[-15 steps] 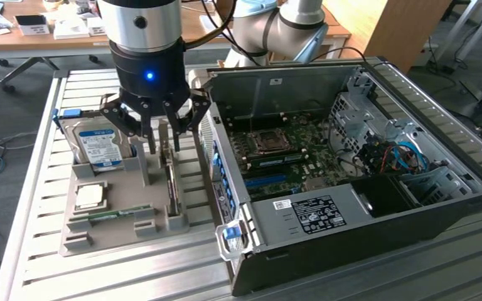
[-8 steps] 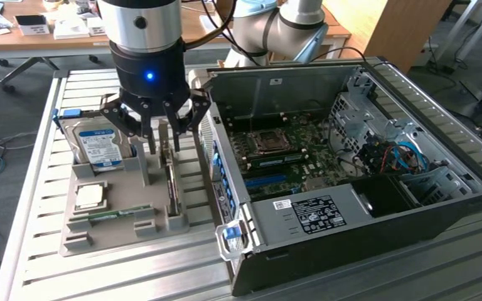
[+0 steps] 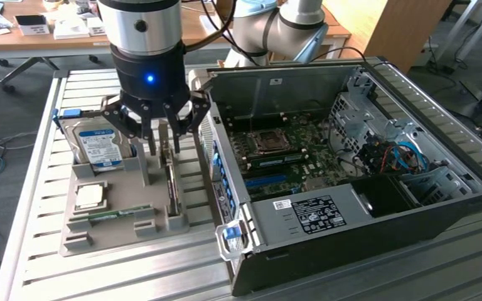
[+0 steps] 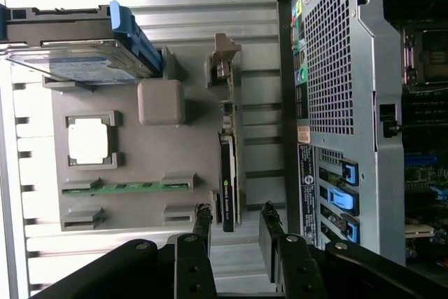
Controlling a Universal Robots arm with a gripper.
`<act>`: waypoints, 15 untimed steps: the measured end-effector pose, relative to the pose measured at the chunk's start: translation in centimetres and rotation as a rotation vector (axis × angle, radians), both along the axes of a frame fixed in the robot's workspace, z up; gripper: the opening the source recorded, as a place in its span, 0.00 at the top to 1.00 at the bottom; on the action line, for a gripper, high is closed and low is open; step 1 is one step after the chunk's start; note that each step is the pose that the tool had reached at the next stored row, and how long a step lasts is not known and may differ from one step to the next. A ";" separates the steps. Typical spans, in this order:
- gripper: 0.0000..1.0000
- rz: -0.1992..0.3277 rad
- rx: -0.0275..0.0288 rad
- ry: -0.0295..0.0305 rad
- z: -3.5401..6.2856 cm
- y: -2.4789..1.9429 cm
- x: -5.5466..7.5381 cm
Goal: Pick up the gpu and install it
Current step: 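Pick up the gpu and move the gpu toward the slot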
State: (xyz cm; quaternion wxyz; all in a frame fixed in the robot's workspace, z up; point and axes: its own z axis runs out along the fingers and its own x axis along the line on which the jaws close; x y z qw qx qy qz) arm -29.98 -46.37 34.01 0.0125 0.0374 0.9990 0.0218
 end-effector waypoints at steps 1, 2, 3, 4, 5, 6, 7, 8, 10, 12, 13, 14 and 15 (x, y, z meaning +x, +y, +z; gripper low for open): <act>0.58 0.000 -0.0001 0.0000 -0.04 0.00 0.0; 0.58 0.000 -0.0002 0.0001 -0.04 0.00 0.0; 0.58 0.000 -0.0002 0.0001 -0.04 0.00 0.0; 0.58 0.000 -0.0001 0.0000 -0.05 0.00 0.0; 0.58 0.000 -0.0001 0.0000 -0.05 0.00 0.0; 0.58 0.000 -0.0001 0.0000 -0.05 0.00 0.0; 0.58 0.000 -0.0001 0.0000 -0.05 0.00 0.0; 0.58 0.000 0.0000 -0.0001 -0.07 0.00 0.0; 0.58 0.000 0.0002 -0.0002 -0.17 0.00 0.0; 0.58 0.000 0.0000 -0.0001 -0.27 0.00 0.0; 0.58 0.000 -0.0001 0.0001 -0.30 0.00 0.0; 0.58 0.000 -0.0002 0.0001 -0.30 0.00 0.0; 0.58 0.000 -0.0002 0.0002 -0.30 0.00 0.0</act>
